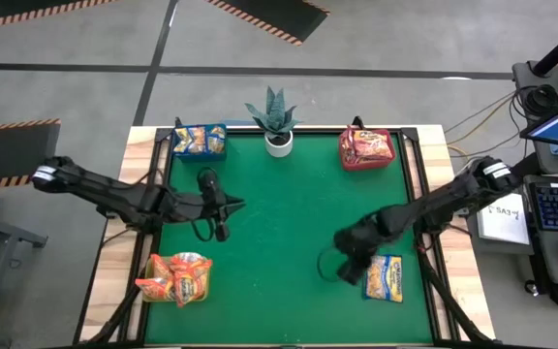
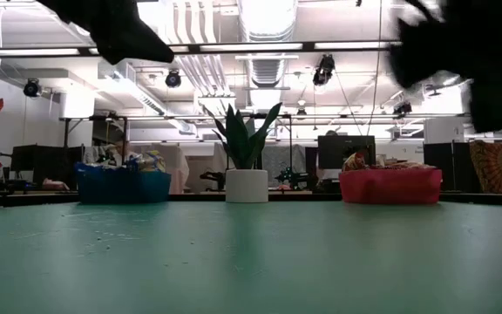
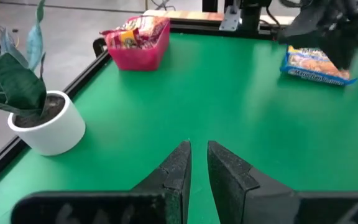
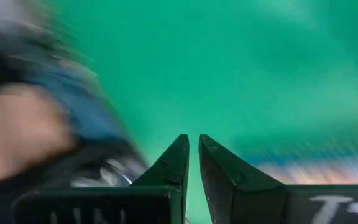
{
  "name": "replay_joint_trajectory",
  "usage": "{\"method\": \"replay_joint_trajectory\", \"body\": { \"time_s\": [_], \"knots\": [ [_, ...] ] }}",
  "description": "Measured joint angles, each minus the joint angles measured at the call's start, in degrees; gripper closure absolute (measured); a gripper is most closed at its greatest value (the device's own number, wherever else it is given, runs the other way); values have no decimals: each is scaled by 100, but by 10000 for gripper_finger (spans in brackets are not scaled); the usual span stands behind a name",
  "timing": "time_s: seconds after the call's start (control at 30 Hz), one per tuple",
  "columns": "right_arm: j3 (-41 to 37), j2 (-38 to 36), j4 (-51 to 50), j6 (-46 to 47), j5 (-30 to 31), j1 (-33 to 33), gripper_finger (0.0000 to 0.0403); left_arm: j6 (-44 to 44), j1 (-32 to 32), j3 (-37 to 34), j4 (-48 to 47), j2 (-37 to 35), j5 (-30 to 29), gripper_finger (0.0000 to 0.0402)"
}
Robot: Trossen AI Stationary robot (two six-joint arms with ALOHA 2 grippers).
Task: Sort Maruchan noodles
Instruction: Put the blue noodle pack into the blue bin
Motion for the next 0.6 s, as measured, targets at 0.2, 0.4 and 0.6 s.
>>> {"method": "replay_joint_trajectory", "body": {
  "time_s": [0.2, 0.4, 0.6],
  "knots": [
    [523, 362, -3599, 893, 14, 749, 375, -13, 4, 7, 7, 213, -8, 366],
    [303, 712, -3145, 949, 64, 1049, 375, -81, 6, 7, 48, 279, -60, 366],
    [448, 1091, -1524, -160, 1898, 791, 375, -103, 6, 7, 158, 306, -60, 366]
  ]
}}
